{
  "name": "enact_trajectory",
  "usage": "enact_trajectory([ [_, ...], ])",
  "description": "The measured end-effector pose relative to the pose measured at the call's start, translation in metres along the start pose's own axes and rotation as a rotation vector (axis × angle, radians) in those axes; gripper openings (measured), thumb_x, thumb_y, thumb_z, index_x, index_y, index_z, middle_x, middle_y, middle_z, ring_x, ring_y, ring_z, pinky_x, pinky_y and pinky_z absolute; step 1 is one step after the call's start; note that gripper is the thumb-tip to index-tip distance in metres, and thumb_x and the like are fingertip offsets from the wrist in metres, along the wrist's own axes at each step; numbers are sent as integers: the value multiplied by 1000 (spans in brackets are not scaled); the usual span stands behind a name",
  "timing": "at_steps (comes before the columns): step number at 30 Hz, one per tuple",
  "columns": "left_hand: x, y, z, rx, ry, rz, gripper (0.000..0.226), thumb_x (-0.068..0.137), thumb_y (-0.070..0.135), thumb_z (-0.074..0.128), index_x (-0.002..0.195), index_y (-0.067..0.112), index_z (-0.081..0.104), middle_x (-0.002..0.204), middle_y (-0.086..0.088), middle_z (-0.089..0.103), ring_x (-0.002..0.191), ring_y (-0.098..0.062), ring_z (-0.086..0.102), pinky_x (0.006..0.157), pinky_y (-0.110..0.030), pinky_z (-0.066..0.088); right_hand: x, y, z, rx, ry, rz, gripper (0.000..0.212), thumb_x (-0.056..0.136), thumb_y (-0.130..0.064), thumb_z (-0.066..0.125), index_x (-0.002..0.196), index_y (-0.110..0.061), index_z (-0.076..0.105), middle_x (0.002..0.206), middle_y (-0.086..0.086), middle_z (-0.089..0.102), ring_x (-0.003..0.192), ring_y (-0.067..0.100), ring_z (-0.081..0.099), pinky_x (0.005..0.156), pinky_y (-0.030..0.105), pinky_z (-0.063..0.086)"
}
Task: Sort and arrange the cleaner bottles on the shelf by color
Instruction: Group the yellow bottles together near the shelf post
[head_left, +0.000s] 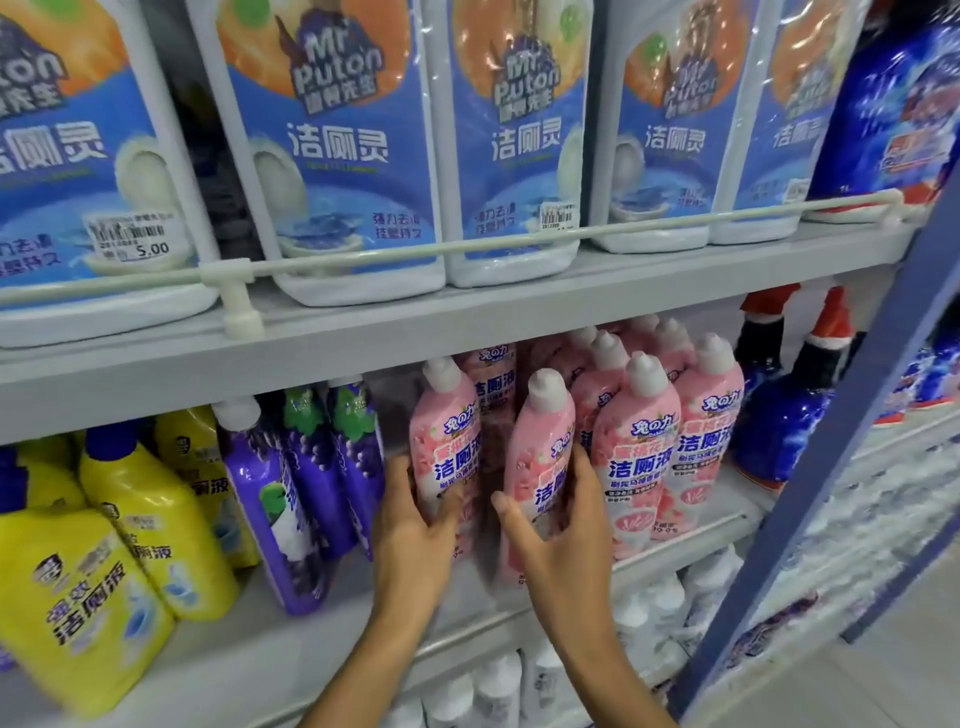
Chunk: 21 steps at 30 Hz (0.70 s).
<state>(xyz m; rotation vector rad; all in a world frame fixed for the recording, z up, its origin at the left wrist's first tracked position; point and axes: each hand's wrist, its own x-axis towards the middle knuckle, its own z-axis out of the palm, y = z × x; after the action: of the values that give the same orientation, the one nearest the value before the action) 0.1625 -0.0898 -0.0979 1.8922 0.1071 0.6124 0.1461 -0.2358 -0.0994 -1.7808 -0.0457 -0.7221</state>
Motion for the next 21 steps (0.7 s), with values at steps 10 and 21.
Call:
enact_trajectory([
  [10, 65, -14, 38, -5, -219, 74, 34, 89, 37, 61, 122, 29, 60, 107, 5, 75, 96, -16, 72, 89, -46, 59, -5, 3, 12, -109, 67, -21, 83, 85, -29, 83, 153, -11, 40, 152, 0, 50, 142, 13, 45, 115, 38, 38],
  [21, 86, -9, 49, -39, -285, 69, 36, 94, 19, 71, 129, 17, 65, 107, -1, 76, 90, -18, 70, 77, -24, 50, -9, -1, -3, -304, -39, 64, 56, 81, -42, 82, 126, -21, 57, 115, -10, 66, 103, 9, 62, 82, 21, 45],
])
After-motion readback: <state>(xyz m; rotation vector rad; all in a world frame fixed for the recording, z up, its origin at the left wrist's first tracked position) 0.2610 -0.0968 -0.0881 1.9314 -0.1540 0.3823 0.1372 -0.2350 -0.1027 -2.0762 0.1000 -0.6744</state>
